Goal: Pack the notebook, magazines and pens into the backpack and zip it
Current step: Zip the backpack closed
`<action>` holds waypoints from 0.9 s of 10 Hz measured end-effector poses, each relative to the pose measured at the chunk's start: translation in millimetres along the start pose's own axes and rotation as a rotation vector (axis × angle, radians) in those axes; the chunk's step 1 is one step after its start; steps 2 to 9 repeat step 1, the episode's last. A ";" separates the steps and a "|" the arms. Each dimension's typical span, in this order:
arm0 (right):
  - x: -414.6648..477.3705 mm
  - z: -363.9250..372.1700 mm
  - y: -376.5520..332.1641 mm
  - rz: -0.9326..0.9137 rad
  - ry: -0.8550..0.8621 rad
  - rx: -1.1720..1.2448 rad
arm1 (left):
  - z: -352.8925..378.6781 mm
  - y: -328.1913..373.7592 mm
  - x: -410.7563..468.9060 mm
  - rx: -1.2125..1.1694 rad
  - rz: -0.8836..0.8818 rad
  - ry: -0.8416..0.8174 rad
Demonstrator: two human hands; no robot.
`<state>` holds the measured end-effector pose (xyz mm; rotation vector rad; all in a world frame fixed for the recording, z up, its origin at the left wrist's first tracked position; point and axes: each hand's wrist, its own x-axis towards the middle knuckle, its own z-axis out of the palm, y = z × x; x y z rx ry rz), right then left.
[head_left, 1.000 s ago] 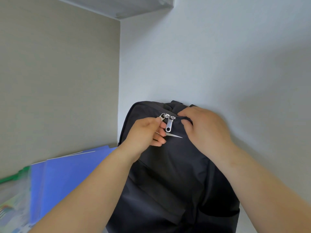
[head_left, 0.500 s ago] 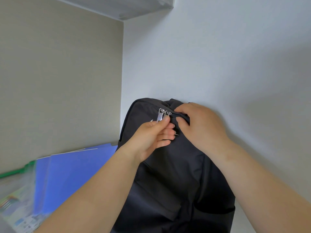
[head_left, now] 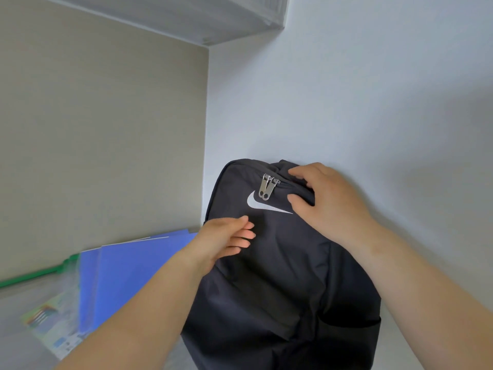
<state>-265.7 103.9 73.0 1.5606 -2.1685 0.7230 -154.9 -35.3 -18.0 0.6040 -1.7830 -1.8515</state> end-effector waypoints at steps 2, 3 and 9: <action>-5.0 -3.4 -9.3 0.043 0.036 -0.022 | -23.8 17.2 -19.4 0.129 0.074 0.148; -5.0 -3.4 -9.3 0.043 0.036 -0.022 | -23.8 17.2 -19.4 0.129 0.074 0.148; -5.0 -3.4 -9.3 0.043 0.036 -0.022 | -23.8 17.2 -19.4 0.129 0.074 0.148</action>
